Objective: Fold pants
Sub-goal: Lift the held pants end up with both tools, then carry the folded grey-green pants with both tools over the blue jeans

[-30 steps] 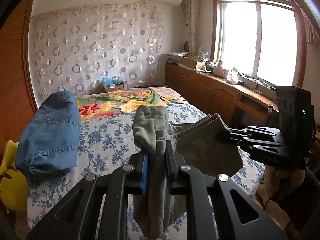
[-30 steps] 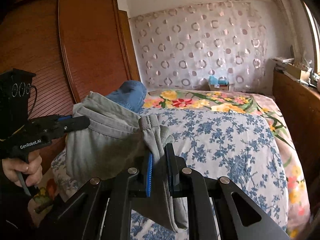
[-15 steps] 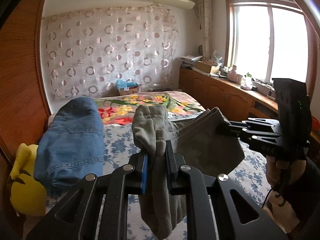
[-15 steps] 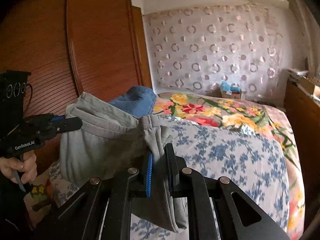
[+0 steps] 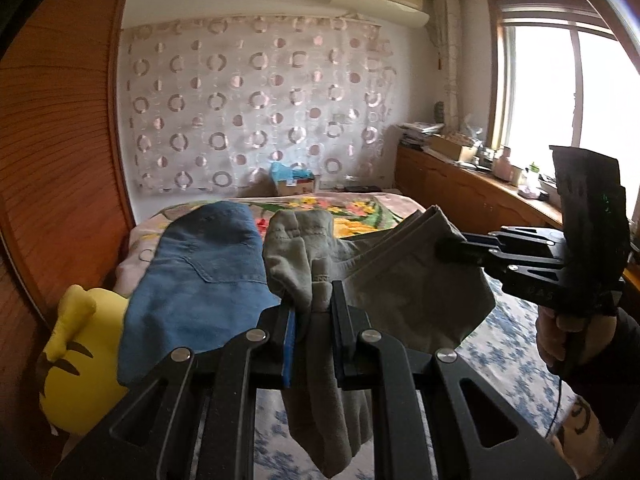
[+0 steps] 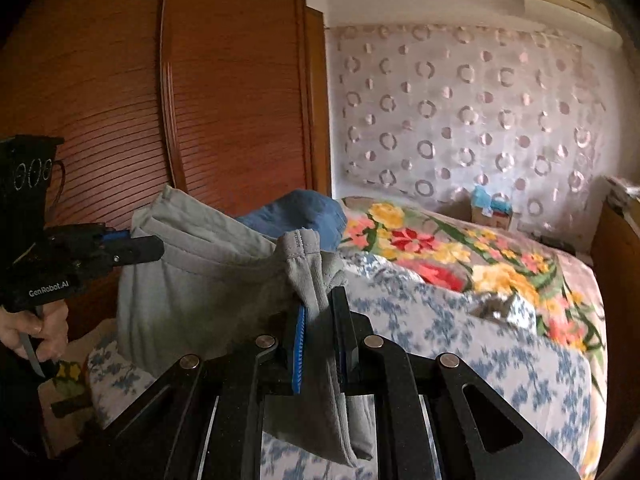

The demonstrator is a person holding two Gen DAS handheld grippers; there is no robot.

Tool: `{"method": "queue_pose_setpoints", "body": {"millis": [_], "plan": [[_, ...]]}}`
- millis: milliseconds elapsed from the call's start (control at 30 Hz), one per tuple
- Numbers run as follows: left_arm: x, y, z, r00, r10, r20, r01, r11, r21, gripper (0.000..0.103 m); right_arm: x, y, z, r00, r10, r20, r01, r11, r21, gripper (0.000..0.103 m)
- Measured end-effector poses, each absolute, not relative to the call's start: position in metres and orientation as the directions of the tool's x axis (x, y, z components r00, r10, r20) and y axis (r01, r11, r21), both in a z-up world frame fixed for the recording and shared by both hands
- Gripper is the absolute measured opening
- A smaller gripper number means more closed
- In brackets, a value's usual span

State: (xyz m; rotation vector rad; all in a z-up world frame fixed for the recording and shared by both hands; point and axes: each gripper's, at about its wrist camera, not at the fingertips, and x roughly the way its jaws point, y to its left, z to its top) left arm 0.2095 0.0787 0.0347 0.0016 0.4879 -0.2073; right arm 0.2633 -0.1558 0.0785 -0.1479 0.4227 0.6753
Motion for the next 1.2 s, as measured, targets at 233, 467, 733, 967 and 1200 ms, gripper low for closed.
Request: {"method": "queue_pose_setpoints", "body": {"millis": [233, 467, 733, 967, 1200], "plan": [[0.238, 0.098, 0.039, 0.873, -0.159, -0.46, 0.15, 0.987, -0.057, 0.016, 0.314, -0.129, 0.082, 0.693, 0.586, -0.42, -0.658, 0.752, -0.037, 0.012], [0.257, 0.11, 0.04, 0.886, -0.114, -0.45, 0.109, 0.993, -0.036, 0.016, 0.346, -0.112, 0.081, 0.689, 0.591, -0.418, -0.679, 0.729, -0.088, 0.012], [0.267, 0.129, 0.034, 0.888, -0.07, -0.455, 0.052, 0.997, -0.05, 0.016, 0.378, -0.087, 0.076, 0.655, 0.631, -0.415, -0.722, 0.684, -0.101, 0.012], [0.27, 0.149, 0.023, 0.889, -0.02, -0.458, -0.015, 0.997, -0.073, 0.016, 0.41, -0.069, 0.062, 0.618, 0.665, -0.419, -0.756, 0.648, -0.085, 0.012], [0.269, 0.161, 0.005, 0.877, -0.004, -0.48, -0.049, 0.994, -0.1, 0.016, 0.429, -0.053, 0.05, 0.608, 0.666, -0.432, -0.768, 0.631, -0.11, 0.012]]}}
